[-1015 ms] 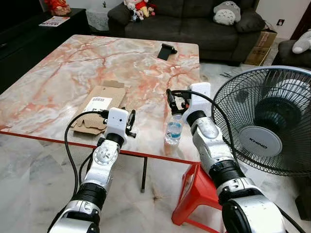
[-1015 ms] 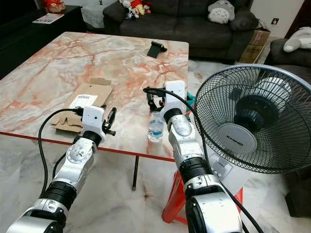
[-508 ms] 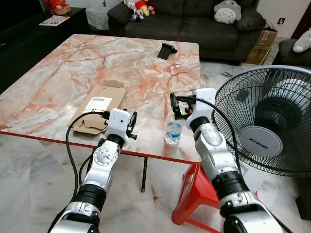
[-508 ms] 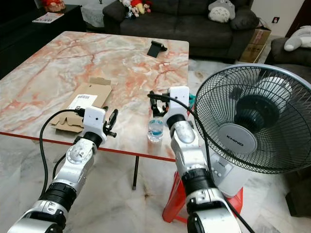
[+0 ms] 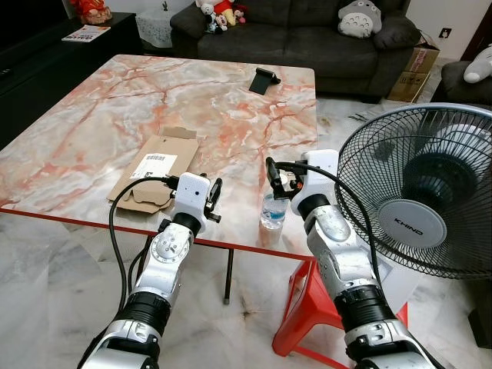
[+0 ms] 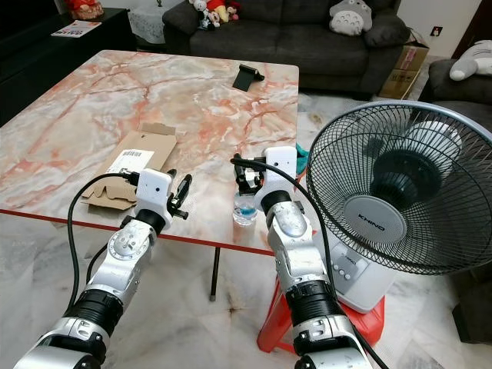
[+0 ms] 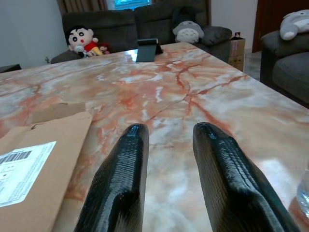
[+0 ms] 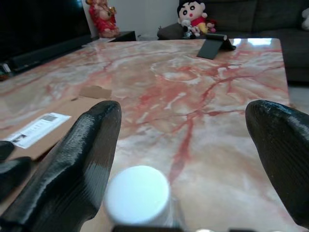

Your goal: Picking trash to rubbish bin

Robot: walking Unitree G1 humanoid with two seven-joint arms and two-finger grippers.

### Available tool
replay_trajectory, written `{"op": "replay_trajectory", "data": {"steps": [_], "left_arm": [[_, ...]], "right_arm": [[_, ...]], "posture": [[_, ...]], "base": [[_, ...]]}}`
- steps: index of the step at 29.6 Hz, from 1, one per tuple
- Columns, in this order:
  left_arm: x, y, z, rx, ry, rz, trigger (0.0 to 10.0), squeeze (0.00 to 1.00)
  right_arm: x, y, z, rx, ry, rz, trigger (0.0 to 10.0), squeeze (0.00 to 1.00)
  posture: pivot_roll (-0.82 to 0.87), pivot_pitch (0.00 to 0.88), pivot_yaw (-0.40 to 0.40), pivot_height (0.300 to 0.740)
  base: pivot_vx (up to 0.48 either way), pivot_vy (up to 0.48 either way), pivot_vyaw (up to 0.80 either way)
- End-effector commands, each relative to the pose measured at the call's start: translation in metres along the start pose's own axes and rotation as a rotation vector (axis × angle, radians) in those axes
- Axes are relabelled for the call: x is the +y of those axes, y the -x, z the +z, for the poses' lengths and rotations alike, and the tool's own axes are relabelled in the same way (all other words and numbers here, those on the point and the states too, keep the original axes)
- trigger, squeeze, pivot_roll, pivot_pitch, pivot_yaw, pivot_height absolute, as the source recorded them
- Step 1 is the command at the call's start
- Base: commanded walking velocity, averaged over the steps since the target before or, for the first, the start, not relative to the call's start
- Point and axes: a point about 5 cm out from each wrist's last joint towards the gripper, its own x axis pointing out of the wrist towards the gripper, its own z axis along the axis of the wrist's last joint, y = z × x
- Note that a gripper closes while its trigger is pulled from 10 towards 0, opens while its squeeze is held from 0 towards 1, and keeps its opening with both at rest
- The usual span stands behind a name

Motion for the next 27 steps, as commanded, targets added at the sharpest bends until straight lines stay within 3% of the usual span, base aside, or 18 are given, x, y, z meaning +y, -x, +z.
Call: {"op": "replay_trajectory", "data": {"steps": [1,12,22,23,24,25,26,27], "left_arm": [[0.000,-0.001,0.004,-0.017,0.003,-0.008,10.0,0.00],[-0.004,-0.003,0.004,-0.018,0.010,-0.029,10.0,0.00],[-0.004,-0.001,0.003,-0.008,0.009,-0.025,10.0,0.00],[-0.003,-0.001,0.003,-0.008,0.009,-0.024,10.0,0.00],[-0.003,-0.001,0.003,-0.008,0.009,-0.024,10.0,0.00],[-0.003,-0.002,0.003,-0.009,0.008,-0.023,10.0,0.00],[-0.003,-0.002,0.003,-0.009,0.008,-0.023,10.0,0.00],[-0.003,-0.002,0.003,-0.009,0.008,-0.022,10.0,0.00]], "right_arm": [[0.005,0.000,0.006,-0.019,-0.001,0.020,10.0,0.00],[0.014,0.003,-0.006,0.038,0.000,0.042,10.0,0.00],[0.009,0.003,-0.011,0.052,0.006,0.005,10.0,0.00],[0.009,0.003,-0.012,0.056,0.006,0.004,8.1,0.00],[0.009,0.003,-0.012,0.056,0.006,0.004,8.1,0.00],[0.009,0.003,-0.013,0.060,0.006,0.004,4.8,0.00],[0.009,0.003,-0.013,0.060,0.006,0.004,4.8,0.00],[0.009,0.003,-0.013,0.062,0.006,0.003,3.8,0.00]], "posture": [[-0.05,0.002,0.003,0.740],[-0.05,0.000,0.004,0.740],[-0.05,0.001,0.000,0.740],[-0.04,0.008,-0.003,0.740],[-0.04,0.008,-0.003,0.740],[-0.04,0.011,-0.003,0.740],[-0.04,0.011,-0.003,0.740],[-0.04,0.011,-0.003,0.740]], "base": [[0.000,0.000,0.00],[0.000,0.000,0.00],[0.000,0.000,0.00],[0.000,0.000,0.00],[0.000,0.000,0.00],[0.000,0.000,0.00],[0.000,0.000,0.00],[0.000,0.000,0.00]]}}
